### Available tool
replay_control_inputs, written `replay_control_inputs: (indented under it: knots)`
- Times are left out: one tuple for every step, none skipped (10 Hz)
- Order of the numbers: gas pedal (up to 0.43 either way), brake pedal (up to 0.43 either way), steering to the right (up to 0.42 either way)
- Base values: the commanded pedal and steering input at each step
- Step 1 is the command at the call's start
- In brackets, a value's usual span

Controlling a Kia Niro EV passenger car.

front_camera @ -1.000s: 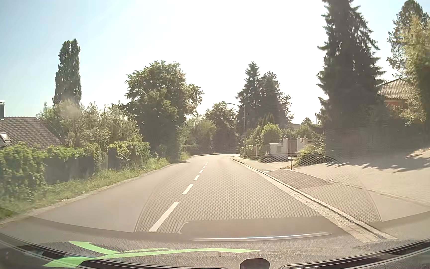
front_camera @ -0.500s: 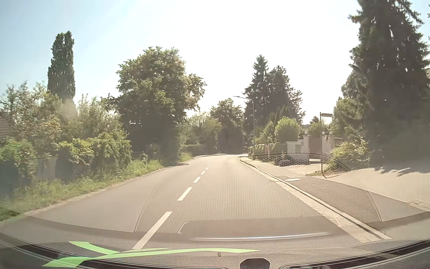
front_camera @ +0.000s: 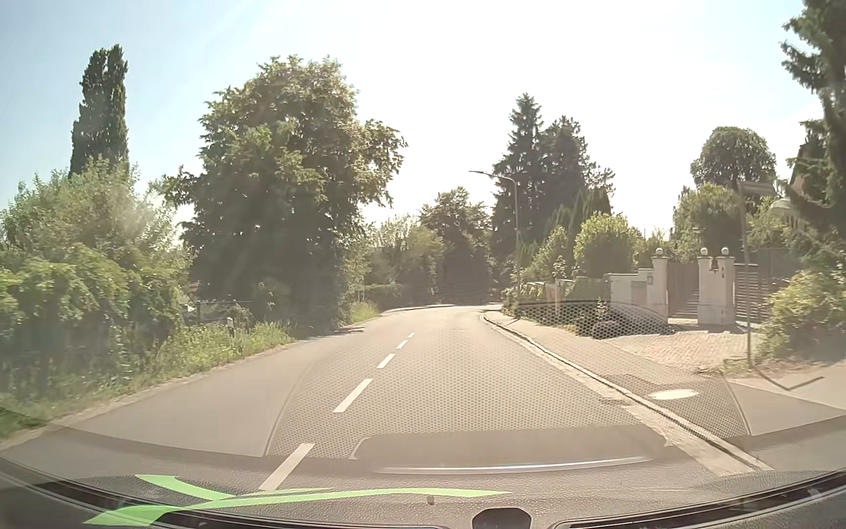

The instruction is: Follow the waypoints while adhering to traffic rules and regulations

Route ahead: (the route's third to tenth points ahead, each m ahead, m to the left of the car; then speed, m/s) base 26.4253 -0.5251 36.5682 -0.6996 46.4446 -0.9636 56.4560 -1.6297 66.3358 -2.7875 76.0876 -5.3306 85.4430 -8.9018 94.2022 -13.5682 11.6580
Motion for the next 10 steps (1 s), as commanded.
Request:
replay_control_inputs:
  knots:
    - [0.098,0.000,-0.007]
    - [0.087,0.000,-0.004]
    - [0.087,0.000,-0.004]
    - [0.079,0.000,-0.006]
    - [0.028,0.000,-0.007]
    - [0.000,0.000,-0.007]
    - [0.000,0.000,-0.007]
    - [0.000,0.000,-0.007]
    - [0.000,0.000,-0.008]
    - [0.000,0.000,-0.008]
